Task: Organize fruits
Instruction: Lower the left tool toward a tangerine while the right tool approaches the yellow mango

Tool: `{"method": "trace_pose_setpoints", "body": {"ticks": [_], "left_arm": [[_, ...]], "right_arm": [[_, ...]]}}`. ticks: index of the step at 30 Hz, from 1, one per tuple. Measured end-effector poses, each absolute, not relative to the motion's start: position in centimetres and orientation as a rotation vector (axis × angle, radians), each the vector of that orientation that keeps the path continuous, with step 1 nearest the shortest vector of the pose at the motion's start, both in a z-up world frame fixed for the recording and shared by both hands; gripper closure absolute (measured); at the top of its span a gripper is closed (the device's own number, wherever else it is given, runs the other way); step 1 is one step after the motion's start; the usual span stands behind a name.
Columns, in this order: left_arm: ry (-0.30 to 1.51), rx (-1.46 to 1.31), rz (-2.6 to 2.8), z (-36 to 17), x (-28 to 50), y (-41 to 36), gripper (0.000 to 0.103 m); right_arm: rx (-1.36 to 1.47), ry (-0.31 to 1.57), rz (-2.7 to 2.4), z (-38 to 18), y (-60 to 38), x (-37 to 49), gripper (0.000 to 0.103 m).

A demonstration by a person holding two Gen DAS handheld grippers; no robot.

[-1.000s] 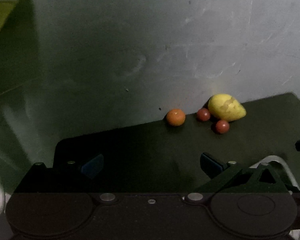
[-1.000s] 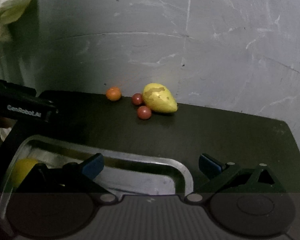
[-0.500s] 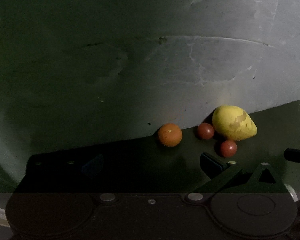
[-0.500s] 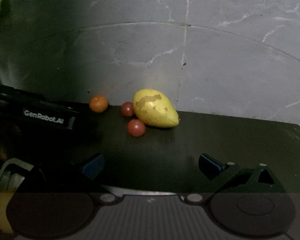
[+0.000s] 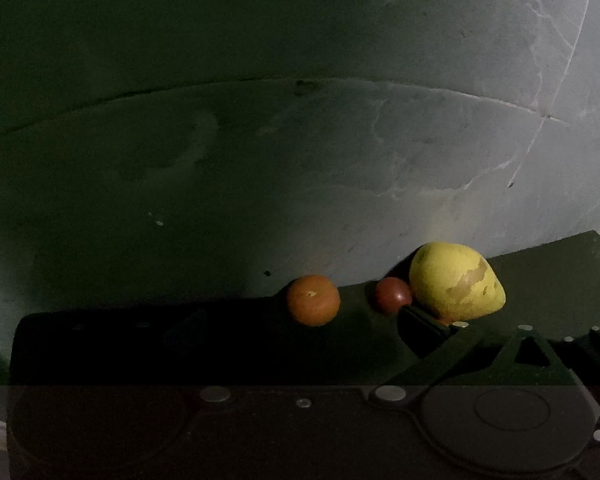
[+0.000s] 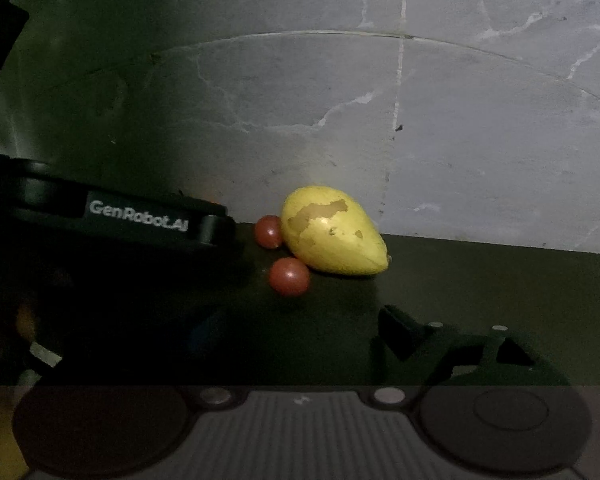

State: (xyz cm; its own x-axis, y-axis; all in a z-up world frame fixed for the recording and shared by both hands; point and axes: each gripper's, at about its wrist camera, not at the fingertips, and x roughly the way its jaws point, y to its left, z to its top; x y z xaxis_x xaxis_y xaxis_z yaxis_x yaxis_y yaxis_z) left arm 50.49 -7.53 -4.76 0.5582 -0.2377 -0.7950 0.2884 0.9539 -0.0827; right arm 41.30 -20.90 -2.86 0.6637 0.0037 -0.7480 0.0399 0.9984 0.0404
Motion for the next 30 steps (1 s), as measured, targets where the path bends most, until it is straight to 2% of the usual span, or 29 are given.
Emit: {"method": "trace_pose_setpoints", "body": {"ticks": [5, 14, 24, 30], "left_arm": [[0.916, 0.052, -0.298, -4.9, 50.8, -8.0, 0.015], [0.911, 0.036, -0.285, -5.6, 51.2, -8.5, 0.024], [0.918, 0.027, -0.277, -5.8, 51.0, -8.2, 0.040], [0.923, 0.024, -0.275, -5.4, 50.9, -7.9, 0.055]], "right_arm": [[0.070, 0.843, -0.021, -2.9, -21.1, 41.6, 0.032], [0.082, 0.843, -0.002, -3.6, -21.1, 42.7, 0.052], [0.100, 0.844, 0.003, -3.3, -21.9, 42.1, 0.065], [0.105, 0.846, 0.003, -2.9, -22.2, 41.7, 0.073]]}}
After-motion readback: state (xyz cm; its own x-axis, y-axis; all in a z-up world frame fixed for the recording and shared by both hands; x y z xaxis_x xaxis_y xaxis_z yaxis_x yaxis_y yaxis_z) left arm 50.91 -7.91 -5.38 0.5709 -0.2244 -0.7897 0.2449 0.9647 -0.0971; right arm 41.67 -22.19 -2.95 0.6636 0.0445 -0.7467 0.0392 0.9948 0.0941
